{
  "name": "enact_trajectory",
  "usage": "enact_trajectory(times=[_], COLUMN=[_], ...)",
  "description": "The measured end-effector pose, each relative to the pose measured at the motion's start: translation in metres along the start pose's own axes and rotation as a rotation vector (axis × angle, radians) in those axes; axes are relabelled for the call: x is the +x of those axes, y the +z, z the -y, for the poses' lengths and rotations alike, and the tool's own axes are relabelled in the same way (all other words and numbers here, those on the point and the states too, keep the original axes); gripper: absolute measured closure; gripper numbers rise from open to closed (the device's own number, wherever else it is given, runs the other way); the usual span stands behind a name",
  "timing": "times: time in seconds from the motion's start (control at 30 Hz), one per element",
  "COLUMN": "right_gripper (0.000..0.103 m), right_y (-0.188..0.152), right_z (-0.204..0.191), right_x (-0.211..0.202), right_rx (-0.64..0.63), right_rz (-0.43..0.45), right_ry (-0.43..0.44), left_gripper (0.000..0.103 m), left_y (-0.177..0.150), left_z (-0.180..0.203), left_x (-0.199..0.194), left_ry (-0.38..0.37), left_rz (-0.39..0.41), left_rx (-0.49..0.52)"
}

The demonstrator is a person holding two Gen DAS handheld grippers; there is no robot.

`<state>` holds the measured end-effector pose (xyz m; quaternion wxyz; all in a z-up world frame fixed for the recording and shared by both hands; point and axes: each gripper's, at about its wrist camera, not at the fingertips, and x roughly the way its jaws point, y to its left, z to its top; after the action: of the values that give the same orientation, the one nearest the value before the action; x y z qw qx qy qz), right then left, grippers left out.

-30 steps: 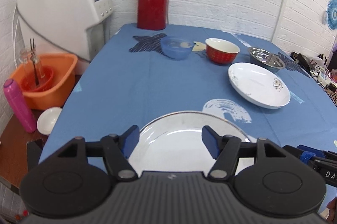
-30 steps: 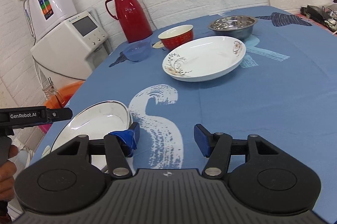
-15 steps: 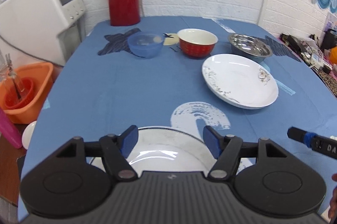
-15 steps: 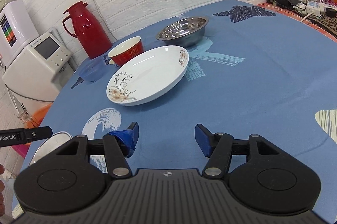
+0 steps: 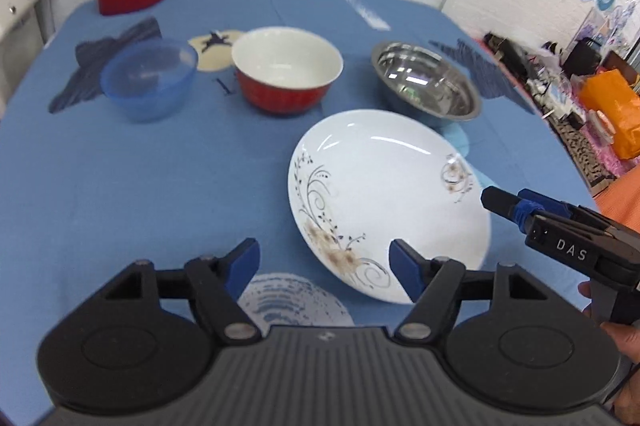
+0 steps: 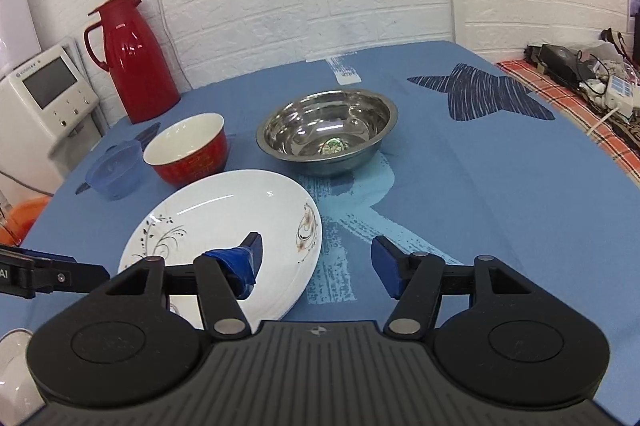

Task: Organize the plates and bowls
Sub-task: 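Grasp the rim of the floral white plate with both grippers, then carry the floral plate over the plate stack and lower it on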

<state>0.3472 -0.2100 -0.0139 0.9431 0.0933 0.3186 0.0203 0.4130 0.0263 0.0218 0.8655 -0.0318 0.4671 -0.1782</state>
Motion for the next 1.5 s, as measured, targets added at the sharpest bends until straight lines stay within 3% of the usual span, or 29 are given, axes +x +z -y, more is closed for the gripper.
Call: enact_trajectory(times=[0.37,0.5,0.67,0.83,1.0,1.13,1.2,1.3,1.4,1.5], right_gripper=[0.054,0.053,0.050,0.047,0.048,0.057,0.069,0.080,0.080,0.079], right_y=[0.001,-0.005,-0.014,-0.012,-0.014,-0.012,-0.011,-0.011,-0.014,-0.017], right_z=[-0.014,-0.025,-0.021,-0.025,-0.022,-0.020,-0.017,-0.012,-0.017,-0.020], right_x=[0.046,0.046,0.042,0.043,0.046,0.047,0.047,0.045,0.042,0.038], right_rx=[-0.050,-0.135,-0.150,-0.150,-0.192,-0.197,-0.192,-0.201,-0.222,-0.178], right_rz=[-0.117,-0.084,-0.024,-0.032,-0.018,-0.017,-0.008,0.002,0.015,0.002], right_ry=[0.031,0.019,0.049,0.041,0.103,0.124,0.114,0.110,0.080,0.078], left_gripper=[0.031,0.031,0.031,0.031,0.031,0.031,0.052,0.058,0.070,0.073], left_y=[0.021,0.022,0.017,0.014,0.014,0.014,0.014,0.015,0.015,0.012], left_z=[0.000,0.004,0.010,0.017,0.016,0.018,0.019,0.018,0.011,0.008], left_x=[0.054,0.057,0.057,0.060,0.060,0.061,0.058,0.057,0.054,0.050], left_ry=[0.022,0.042,0.072,0.106,0.105,0.112,0.086,0.079,0.062,0.057], left_rz=[-0.076,-0.066,-0.043,-0.032,-0.032,-0.034,-0.025,-0.026,-0.021,-0.028], left_rx=[-0.045,-0.027,0.016,0.056,0.058,0.057,0.061,0.062,0.032,0.029])
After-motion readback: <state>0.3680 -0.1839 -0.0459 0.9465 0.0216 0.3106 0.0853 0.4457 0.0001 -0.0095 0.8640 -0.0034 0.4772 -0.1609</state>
